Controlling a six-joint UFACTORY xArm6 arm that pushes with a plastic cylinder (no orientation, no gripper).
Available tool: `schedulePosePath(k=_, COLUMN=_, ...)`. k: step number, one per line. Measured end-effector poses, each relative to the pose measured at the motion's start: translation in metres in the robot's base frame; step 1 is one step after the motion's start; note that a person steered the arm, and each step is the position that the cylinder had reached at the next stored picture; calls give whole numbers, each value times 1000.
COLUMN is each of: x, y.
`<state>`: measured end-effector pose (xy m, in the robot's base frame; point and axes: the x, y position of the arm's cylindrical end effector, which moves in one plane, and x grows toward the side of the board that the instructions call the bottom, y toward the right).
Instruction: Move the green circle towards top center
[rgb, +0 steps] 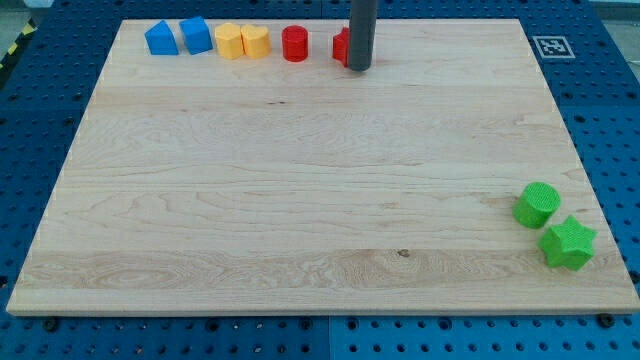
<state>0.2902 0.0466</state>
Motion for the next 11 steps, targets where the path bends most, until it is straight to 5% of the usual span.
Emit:
schedulePosePath(k=2, x=0, y=-12)
schedulePosePath(k=3, x=36, y=-12)
schedulePosePath(k=5, x=204, y=10)
schedulePosePath(k=7, x=312, y=180)
schedulePosePath(k=11, x=308, y=207)
